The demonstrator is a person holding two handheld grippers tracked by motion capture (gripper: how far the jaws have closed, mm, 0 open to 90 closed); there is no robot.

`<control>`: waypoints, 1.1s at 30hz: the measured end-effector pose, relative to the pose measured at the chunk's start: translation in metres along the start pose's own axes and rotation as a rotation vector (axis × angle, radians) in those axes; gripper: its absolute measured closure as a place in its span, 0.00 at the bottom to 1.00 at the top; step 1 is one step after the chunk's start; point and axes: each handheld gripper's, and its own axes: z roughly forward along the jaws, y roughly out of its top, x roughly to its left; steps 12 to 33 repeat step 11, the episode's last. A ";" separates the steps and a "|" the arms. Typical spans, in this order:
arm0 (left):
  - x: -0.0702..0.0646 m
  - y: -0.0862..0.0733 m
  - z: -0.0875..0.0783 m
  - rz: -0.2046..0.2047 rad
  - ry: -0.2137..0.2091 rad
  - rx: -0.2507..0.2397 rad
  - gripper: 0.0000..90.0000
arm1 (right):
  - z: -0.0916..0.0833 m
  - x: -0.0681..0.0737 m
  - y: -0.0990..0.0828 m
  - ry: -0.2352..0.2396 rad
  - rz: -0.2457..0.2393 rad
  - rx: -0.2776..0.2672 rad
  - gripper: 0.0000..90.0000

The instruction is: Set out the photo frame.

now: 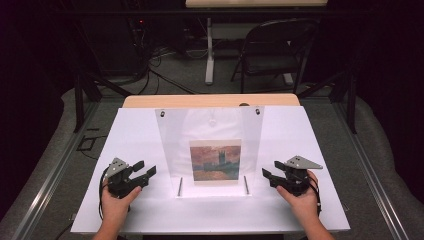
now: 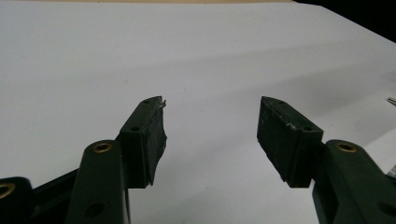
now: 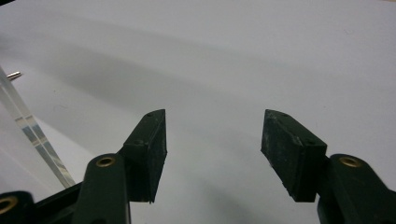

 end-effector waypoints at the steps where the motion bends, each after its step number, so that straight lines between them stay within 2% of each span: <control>1: 0.000 0.000 0.000 -0.002 0.002 0.002 0.46 | 0.000 0.000 0.000 0.002 0.000 0.006 0.45; 9: 0.001 0.000 0.000 -0.021 0.002 0.007 0.45 | -0.001 -0.002 -0.001 0.005 0.014 0.009 0.44; 33: 0.001 0.000 0.001 -0.022 0.000 0.006 0.45 | -0.001 -0.002 -0.001 0.004 0.015 0.008 0.43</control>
